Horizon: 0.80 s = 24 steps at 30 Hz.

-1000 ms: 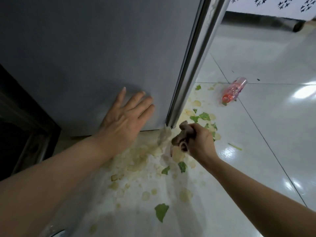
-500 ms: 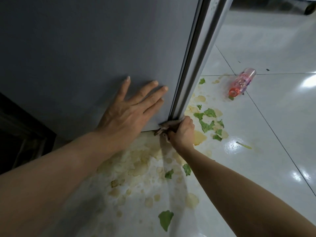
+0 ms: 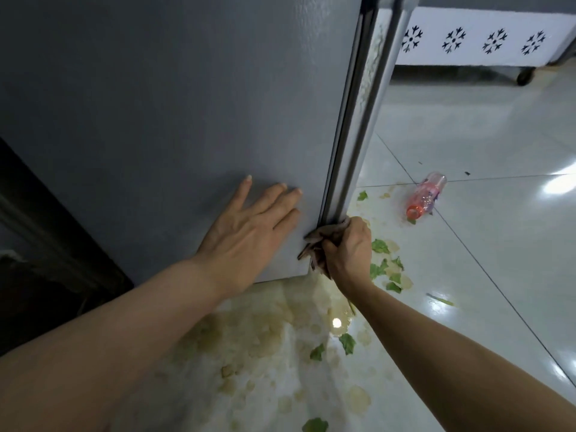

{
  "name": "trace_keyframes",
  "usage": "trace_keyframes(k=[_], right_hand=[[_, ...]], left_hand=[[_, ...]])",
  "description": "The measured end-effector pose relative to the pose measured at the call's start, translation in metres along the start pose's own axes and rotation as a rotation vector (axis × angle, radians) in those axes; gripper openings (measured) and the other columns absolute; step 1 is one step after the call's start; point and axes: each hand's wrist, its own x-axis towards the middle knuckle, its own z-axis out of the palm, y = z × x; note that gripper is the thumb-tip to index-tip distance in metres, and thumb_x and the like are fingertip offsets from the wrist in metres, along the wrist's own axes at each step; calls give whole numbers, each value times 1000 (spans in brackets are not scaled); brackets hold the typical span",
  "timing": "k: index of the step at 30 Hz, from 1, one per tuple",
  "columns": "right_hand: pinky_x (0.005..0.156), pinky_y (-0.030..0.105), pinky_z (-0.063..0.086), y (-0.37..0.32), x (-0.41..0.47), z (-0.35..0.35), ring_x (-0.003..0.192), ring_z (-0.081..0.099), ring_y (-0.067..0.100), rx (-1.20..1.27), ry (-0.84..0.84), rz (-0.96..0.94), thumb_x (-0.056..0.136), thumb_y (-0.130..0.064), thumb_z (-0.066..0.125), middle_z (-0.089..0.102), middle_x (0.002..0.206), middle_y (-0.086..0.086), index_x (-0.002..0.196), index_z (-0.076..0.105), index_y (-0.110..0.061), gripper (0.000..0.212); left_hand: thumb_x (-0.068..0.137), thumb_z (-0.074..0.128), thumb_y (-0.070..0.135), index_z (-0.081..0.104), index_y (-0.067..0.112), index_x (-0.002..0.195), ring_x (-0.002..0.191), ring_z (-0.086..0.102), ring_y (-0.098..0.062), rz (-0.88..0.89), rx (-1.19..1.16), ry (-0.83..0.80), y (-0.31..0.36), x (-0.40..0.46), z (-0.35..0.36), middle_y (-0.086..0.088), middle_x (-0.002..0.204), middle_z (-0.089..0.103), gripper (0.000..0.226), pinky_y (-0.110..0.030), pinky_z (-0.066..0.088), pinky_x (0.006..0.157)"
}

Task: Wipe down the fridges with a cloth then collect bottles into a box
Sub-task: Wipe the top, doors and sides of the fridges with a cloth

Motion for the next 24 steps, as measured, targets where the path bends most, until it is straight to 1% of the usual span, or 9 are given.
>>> trace_keyframes(k=[3,5,8,11,14,16,19,22,24], right_hand=[[77,49,48,-29,12,-25,95,54,34,120,31,-8,71,-3,61,58,98,14,96,50,-2,27],[76,51,49,-46,21,-39,93,56,36,145,32,-18,71,-5,61,59,97,14,96,51,-3,27],[76,55,48,-77,33,-66,91,56,38,180,49,-48,69,-7,61,60,95,17,95,49,-4,28],[79,50,48,-108,44,-92,92,54,32,193,150,-105,70,-7,64,59,94,12,92,51,-6,25],[81,49,47,-140,57,-118,94,54,32,220,198,-150,71,-7,66,58,95,13,94,52,-4,27],[82,49,47,-162,66,-135,95,54,33,226,234,-179,71,-9,67,59,96,15,95,52,-1,29],[82,47,46,-188,76,-157,96,54,33,223,262,-199,72,-10,67,59,97,15,96,52,0,30],[81,46,47,-200,79,-167,95,54,31,202,242,-189,72,-10,67,59,97,14,96,52,-1,29],[81,46,47,-205,79,-171,96,54,31,217,243,-174,71,-12,69,59,98,13,96,53,-2,30]], left_hand=[[83,22,8,18,18,143,141,-12,-22,-48,10,73,-13,3,-30,-3,156,-9,61,-55,-7,110],[84,26,9,19,18,144,139,-12,-22,-70,47,131,-21,8,-49,-3,155,-9,61,-57,-6,110],[80,36,9,23,16,145,143,-3,-25,-117,79,242,-33,16,-83,-4,158,-1,67,-57,-5,109],[74,53,10,31,14,143,143,12,-27,-152,151,347,-43,25,-116,-6,158,12,73,-59,6,110],[75,46,11,30,15,144,143,14,-27,-184,202,434,-53,35,-148,-5,158,13,70,-58,9,109],[76,34,11,22,17,146,143,5,-26,-217,184,449,-60,41,-166,-3,158,2,71,-56,1,109],[80,40,14,8,20,148,143,-4,-21,-264,170,410,-70,47,-181,0,157,-14,75,-56,-3,109],[87,42,19,3,19,147,142,-2,-20,-230,242,336,-79,45,-187,-1,154,-21,72,-59,-1,110],[85,48,20,9,18,146,140,8,-20,-187,250,329,-82,44,-196,-1,156,-13,73,-58,-1,110]])
